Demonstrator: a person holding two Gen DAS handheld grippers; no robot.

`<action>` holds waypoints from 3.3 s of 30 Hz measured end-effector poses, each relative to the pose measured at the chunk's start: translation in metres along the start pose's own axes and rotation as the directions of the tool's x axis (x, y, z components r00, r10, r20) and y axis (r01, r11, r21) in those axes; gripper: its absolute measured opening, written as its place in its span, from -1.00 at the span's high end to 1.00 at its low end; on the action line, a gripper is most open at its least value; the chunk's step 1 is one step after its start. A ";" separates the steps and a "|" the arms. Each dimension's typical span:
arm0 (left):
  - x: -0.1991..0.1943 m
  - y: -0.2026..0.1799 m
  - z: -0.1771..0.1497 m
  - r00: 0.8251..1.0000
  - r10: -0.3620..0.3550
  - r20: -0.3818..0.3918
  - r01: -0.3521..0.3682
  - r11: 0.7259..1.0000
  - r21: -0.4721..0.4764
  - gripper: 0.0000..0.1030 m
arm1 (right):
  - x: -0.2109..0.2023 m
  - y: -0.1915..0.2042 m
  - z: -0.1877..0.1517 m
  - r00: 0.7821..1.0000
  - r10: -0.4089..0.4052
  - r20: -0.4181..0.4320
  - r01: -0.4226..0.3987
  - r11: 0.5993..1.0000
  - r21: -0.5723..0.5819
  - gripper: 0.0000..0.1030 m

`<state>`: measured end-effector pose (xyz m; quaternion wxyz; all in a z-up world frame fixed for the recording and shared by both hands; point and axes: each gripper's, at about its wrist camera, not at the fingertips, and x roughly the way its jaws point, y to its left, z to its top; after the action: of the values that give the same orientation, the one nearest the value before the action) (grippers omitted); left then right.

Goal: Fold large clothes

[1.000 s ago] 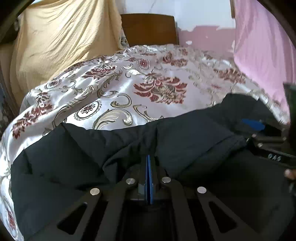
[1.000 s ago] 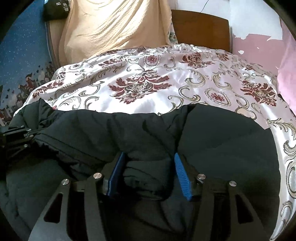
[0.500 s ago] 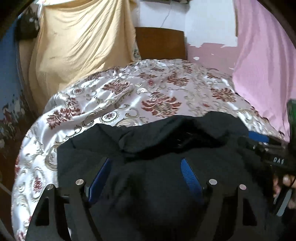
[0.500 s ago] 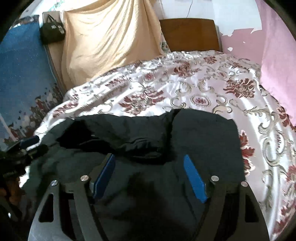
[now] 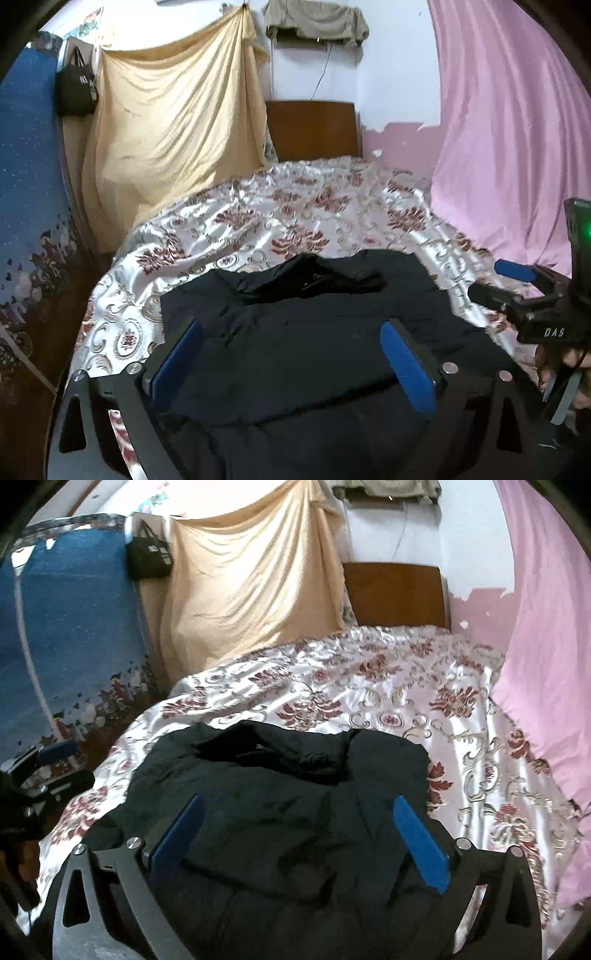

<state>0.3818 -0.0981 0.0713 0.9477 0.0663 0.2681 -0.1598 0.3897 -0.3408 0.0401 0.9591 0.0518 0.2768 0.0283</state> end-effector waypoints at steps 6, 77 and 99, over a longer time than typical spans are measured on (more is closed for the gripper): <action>-0.058 -0.006 -0.006 0.999 0.018 0.035 -0.019 1.000 0.005 -0.98 | -0.066 0.008 -0.011 1.000 0.009 0.025 -0.008 0.999 -0.046 -0.96; -0.174 -0.029 -0.243 0.943 0.287 -0.167 -0.178 0.862 0.475 -0.20 | -0.215 0.041 -0.234 0.965 -0.226 -0.132 0.084 0.746 -0.661 0.19; -0.173 -0.027 -0.239 0.946 0.248 -0.208 -0.170 0.928 0.332 0.70 | -0.217 0.047 -0.240 0.960 -0.216 -0.176 0.069 0.797 -0.600 0.78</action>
<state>0.1164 -0.0269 -0.0410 0.8965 0.2619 0.3463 -0.0880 0.0773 -0.2916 -0.0417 0.8874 -0.2724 0.3691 0.0457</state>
